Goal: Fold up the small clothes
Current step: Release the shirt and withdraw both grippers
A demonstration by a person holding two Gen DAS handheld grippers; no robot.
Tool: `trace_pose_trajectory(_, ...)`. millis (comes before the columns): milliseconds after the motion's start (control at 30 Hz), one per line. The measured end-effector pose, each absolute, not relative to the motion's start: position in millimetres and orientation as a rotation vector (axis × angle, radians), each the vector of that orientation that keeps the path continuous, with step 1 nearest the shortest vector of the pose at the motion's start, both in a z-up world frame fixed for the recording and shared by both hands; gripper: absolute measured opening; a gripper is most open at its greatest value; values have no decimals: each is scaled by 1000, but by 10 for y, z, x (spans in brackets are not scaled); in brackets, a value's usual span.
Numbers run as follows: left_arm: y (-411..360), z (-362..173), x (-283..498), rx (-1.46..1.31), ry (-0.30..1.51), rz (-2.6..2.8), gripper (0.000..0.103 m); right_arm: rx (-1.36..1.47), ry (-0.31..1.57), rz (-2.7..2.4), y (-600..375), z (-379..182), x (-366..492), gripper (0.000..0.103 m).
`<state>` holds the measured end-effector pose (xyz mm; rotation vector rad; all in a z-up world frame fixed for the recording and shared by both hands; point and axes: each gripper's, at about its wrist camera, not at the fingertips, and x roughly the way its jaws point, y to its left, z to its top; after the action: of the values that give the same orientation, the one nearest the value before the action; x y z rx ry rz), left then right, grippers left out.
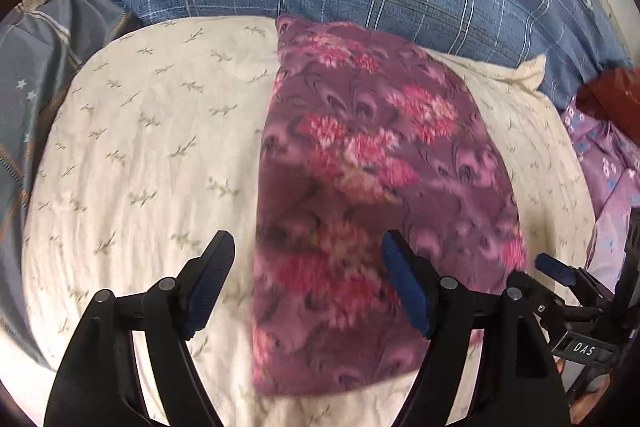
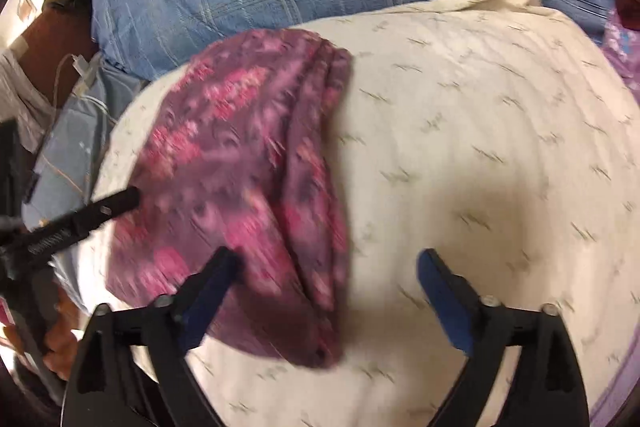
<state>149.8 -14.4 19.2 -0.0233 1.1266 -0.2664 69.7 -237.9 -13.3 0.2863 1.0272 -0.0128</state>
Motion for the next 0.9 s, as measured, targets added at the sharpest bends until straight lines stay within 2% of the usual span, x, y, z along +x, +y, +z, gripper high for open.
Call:
trace_pose_trajectory(133, -19, 196, 1354, -17, 1143, -230, 78, 336, 1076, -69, -2495, -387, 556, 103)
trace_pose_trajectory(267, 241, 237, 1136, -31, 1114, -187, 79, 264, 966, -47, -2448, -408, 327, 103)
trace_pose_trajectory(533, 549, 246, 830, 14, 1070, -64, 80, 226, 922, -56, -2428, -418, 195, 103)
trace_pose_trajectory(633, 590, 237, 723, 100, 1027, -11, 80, 229, 974, -93, -2443, -284, 241, 103)
trace_pose_trajectory(900, 450, 230, 542, 165, 992, -64, 80, 54, 847, -122, -2349, 268, -81, 103)
